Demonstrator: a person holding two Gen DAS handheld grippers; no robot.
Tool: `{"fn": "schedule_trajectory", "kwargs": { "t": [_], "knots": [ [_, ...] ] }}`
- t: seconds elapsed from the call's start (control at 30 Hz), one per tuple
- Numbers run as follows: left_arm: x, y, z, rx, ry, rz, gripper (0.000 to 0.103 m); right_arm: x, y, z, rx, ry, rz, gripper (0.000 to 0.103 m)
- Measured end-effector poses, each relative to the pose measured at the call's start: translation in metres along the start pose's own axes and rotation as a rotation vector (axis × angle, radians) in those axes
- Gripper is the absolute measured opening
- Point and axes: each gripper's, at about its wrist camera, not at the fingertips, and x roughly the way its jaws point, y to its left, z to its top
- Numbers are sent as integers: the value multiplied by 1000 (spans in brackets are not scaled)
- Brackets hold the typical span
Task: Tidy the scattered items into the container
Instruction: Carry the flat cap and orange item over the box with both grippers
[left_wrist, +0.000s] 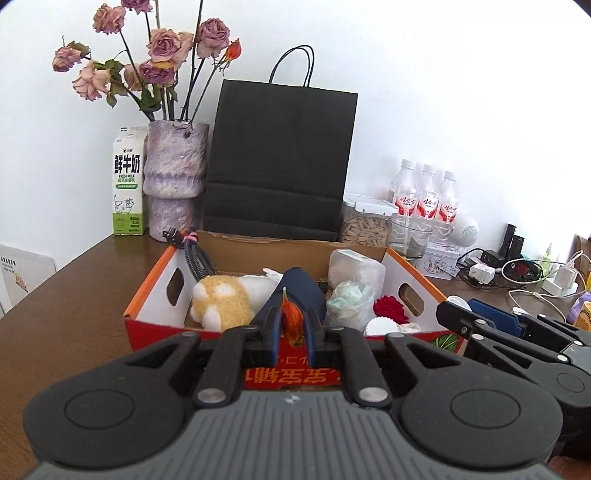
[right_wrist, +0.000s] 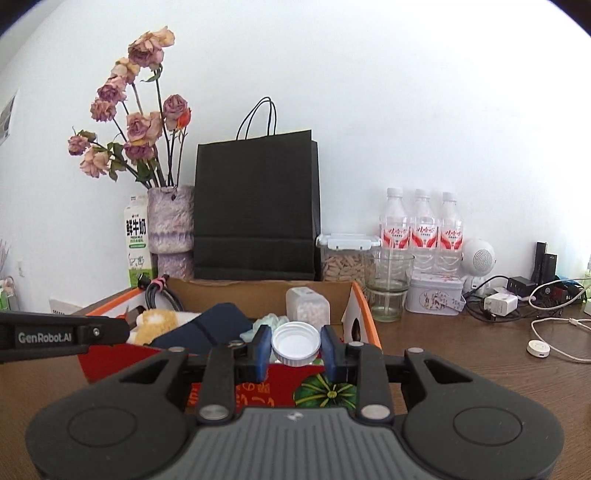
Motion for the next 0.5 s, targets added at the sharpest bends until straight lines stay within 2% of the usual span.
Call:
{"fn": "schedule_trajectory", "kwargs": {
  "t": [0.33, 0.5],
  "knots": [
    [47, -17, 8, 10, -35, -40, 13, 42, -6, 3, -16, -5, -26, 27],
    [64, -19, 7, 39, -49, -31, 13, 61, -7, 1, -31, 7, -18, 27]
  ]
}}
